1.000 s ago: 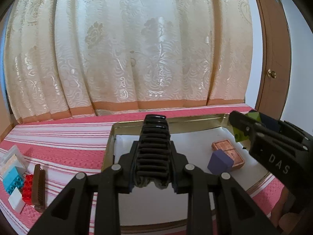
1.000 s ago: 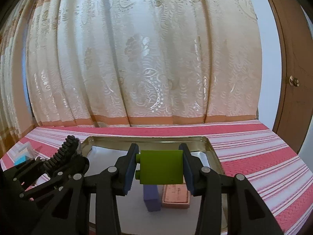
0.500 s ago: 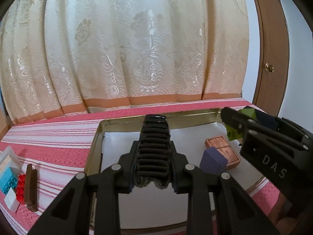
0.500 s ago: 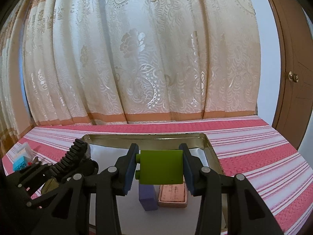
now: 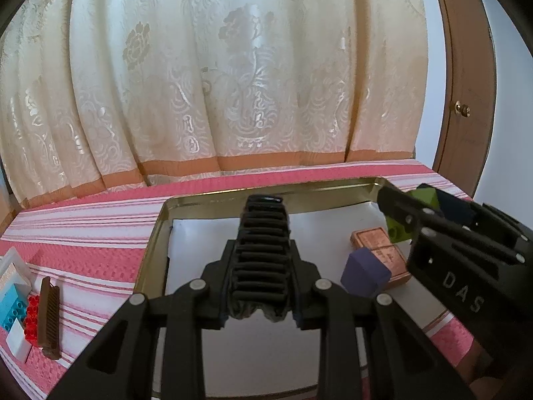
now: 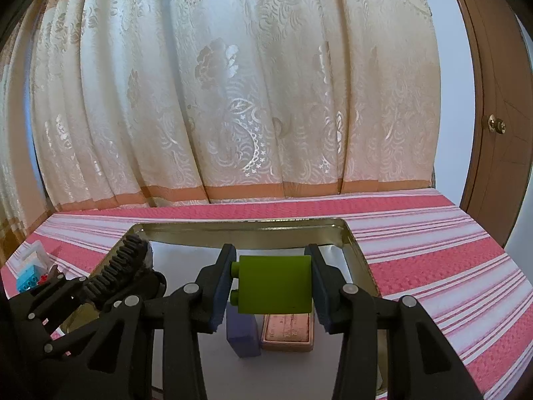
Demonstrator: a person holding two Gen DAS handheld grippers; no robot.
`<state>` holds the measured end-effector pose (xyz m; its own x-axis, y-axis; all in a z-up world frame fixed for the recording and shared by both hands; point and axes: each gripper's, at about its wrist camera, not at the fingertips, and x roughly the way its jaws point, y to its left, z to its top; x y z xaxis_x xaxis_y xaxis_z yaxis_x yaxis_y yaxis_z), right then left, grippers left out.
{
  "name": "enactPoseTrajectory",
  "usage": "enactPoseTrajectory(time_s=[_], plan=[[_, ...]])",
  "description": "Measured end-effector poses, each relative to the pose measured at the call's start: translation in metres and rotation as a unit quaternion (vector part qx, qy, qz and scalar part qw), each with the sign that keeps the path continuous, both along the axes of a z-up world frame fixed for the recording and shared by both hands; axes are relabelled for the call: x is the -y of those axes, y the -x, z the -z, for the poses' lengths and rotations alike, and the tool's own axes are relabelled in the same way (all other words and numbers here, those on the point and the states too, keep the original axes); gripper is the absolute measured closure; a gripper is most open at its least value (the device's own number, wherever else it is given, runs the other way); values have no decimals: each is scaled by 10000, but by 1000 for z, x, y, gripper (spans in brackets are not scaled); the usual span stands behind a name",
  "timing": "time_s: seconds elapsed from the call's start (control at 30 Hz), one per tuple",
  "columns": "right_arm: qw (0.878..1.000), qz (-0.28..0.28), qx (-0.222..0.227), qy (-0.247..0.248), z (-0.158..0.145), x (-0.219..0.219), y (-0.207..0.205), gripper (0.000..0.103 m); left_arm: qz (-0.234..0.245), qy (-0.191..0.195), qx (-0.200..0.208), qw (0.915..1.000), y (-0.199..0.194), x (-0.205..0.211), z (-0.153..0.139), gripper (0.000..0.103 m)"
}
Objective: Organize rigid objects
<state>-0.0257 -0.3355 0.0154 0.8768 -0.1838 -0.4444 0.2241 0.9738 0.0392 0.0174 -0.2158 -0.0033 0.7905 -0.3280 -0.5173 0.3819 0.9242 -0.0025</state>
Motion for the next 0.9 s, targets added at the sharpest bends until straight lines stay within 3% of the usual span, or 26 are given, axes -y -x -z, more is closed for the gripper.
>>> enactPoseTrajectory(time_s=[0.63, 0.9], plan=[[9998, 13, -186, 32, 5, -1, -6, 57, 17, -208, -169, 9996, -5, 8, 3, 77], [9995, 10, -322, -13, 8, 0, -11, 57, -112, -98, -353, 9993, -13, 1, 6, 77]])
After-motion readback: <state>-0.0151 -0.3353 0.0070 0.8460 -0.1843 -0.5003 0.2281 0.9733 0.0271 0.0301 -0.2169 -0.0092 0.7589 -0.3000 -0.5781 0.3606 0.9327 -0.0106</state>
